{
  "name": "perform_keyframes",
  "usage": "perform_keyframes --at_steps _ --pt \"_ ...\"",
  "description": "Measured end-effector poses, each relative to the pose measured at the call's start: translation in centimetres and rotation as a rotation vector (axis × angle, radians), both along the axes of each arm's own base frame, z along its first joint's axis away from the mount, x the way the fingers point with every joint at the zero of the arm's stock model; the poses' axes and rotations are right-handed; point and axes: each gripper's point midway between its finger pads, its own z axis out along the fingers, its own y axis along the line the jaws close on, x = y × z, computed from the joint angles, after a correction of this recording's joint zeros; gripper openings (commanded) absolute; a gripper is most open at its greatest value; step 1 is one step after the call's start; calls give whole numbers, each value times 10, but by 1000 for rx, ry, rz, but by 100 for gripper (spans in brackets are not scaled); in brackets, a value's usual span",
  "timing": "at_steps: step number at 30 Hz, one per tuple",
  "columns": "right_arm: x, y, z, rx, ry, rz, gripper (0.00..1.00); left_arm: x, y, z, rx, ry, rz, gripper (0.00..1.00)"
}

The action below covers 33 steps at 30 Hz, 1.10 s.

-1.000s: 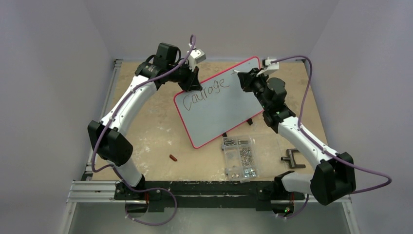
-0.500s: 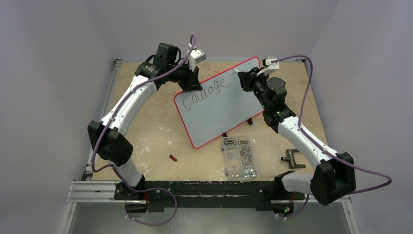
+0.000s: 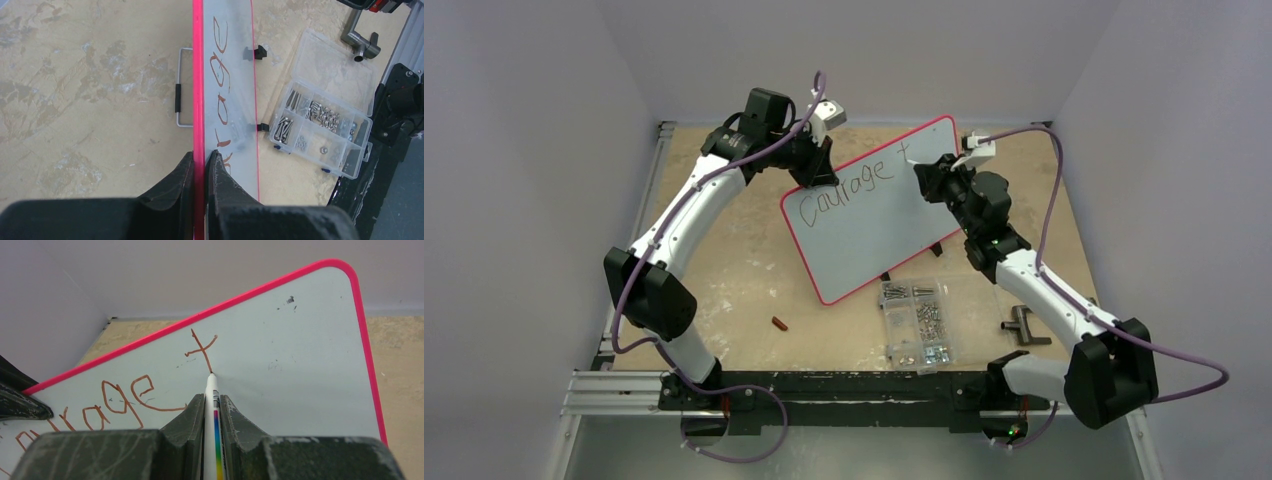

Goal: Write a sentence on the whiteboard

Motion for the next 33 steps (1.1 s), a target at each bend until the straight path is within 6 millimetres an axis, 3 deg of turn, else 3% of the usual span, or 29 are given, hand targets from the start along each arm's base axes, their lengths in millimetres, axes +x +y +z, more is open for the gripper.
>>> perform_keyframes --at_steps 6,19,33 --pt "-5 -3 -10 -8 21 -3 0 0 0 0 0 3 1 0" --pt "-2 -13 -12 -21 29 -63 0 -1 -1 1 0 2 -1 0" --pt "-3 -18 2 -30 15 -84 0 -2 -2 2 -1 0 -6 0"
